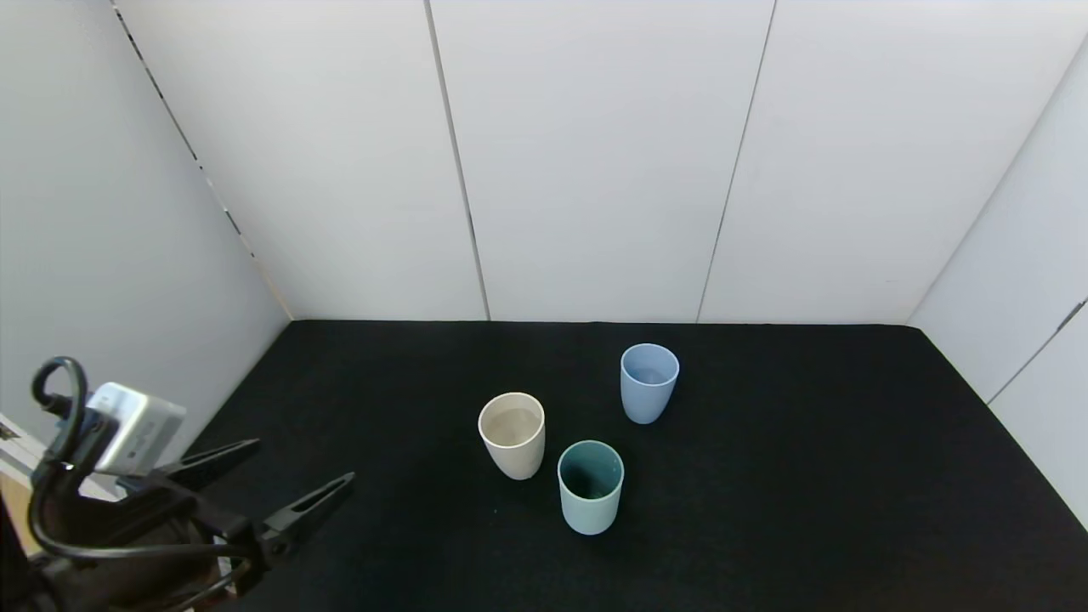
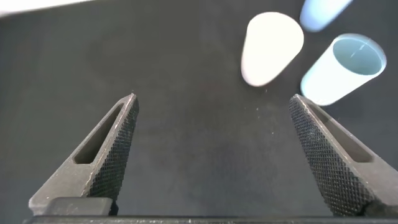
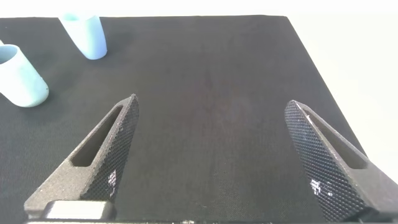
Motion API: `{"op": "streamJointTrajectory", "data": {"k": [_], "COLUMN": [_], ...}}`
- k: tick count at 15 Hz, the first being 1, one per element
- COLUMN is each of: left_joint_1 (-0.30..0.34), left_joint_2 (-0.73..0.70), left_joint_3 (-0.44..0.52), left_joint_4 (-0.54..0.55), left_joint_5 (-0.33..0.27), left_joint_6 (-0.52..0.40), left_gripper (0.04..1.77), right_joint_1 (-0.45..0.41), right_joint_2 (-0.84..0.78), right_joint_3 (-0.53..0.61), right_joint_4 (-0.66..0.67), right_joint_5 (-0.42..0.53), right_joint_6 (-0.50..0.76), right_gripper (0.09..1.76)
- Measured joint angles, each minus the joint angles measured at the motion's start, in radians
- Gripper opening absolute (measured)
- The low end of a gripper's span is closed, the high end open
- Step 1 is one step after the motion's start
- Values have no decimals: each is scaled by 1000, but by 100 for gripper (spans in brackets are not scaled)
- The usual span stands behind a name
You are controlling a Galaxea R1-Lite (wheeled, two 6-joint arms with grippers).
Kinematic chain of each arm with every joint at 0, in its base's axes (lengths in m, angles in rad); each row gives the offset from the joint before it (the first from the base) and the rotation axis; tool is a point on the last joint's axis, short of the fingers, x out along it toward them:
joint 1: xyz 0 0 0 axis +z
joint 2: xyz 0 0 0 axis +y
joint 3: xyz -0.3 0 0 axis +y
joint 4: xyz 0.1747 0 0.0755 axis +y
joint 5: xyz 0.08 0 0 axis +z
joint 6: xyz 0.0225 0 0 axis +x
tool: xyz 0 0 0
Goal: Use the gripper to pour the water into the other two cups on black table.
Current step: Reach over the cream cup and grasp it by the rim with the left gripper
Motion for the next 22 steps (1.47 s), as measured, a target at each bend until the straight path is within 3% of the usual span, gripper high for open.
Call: {"op": "streamJointTrajectory", "data": {"k": [4, 13, 17, 22], "left_joint_1": [-40, -126, -172, -215], "left_joint_2": [223, 686, 809, 866], "left_joint_3": [40, 132, 134, 75], "left_joint_4": [-188, -789, -826, -827], "left_joint_5": [0, 1, 2, 0], "left_joint_6": [38, 56, 57, 56], "left_gripper": [172, 172, 172, 172], "right_joint_1": [0, 0, 0, 0], "right_joint_2": [0, 0, 0, 0], "right_joint_3": [0, 0, 0, 0], "right_joint_4": [0, 0, 0, 0], "right_joint_5": [0, 0, 0, 0], "right_joint_6": [0, 0, 0, 0], "right_gripper": [171, 171, 171, 171]}}
